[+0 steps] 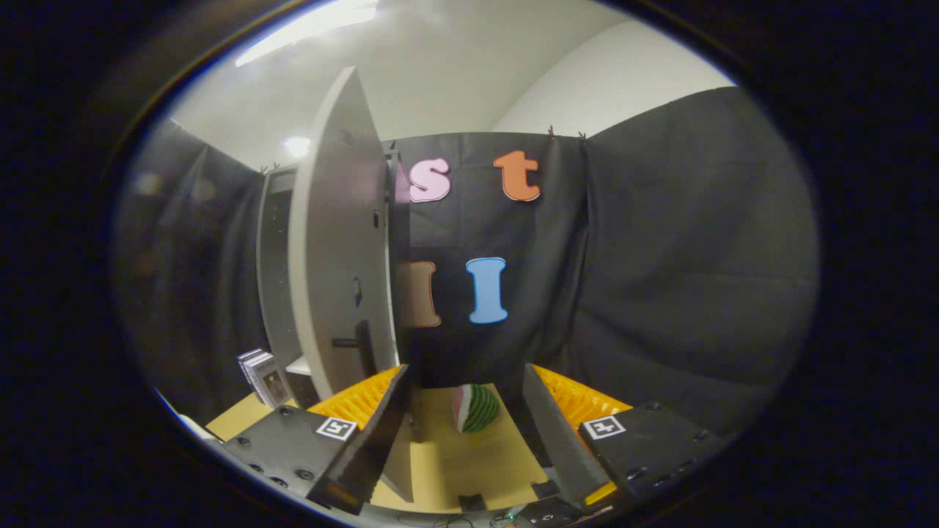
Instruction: Open the shoe cabinet door, grab the shoes and put them into the shoe cabinet, then close the shoe cabinet door.
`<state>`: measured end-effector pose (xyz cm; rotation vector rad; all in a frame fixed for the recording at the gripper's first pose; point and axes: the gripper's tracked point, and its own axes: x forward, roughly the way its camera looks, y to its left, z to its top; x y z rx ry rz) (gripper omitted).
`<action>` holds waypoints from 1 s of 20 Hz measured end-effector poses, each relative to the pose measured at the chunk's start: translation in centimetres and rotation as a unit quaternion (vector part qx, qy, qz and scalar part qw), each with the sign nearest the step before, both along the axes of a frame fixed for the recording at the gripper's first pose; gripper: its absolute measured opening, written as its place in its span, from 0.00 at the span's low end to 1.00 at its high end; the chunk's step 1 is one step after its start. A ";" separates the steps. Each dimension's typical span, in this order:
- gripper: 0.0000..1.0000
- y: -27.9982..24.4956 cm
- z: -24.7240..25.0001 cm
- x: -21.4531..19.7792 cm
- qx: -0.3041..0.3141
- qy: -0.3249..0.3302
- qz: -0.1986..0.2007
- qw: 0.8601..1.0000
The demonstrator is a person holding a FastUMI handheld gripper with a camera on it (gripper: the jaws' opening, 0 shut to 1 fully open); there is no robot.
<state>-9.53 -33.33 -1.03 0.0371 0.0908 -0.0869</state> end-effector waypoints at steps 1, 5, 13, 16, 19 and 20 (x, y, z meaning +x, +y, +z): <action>0.96 -0.5 -0.2 1.5 0.002 -0.004 0.004 1.000; 0.96 -0.8 -1.5 7.7 0.008 -0.007 0.025 1.000; 0.95 1.5 -3.5 13.9 0.004 0.003 0.053 0.999; 0.94 2.9 -3.6 14.4 0.000 0.008 0.064 0.998; 0.93 3.8 -3.4 14.1 -0.009 0.007 0.066 0.998; 0.93 3.9 -3.4 14.1 -0.006 0.007 0.065 0.998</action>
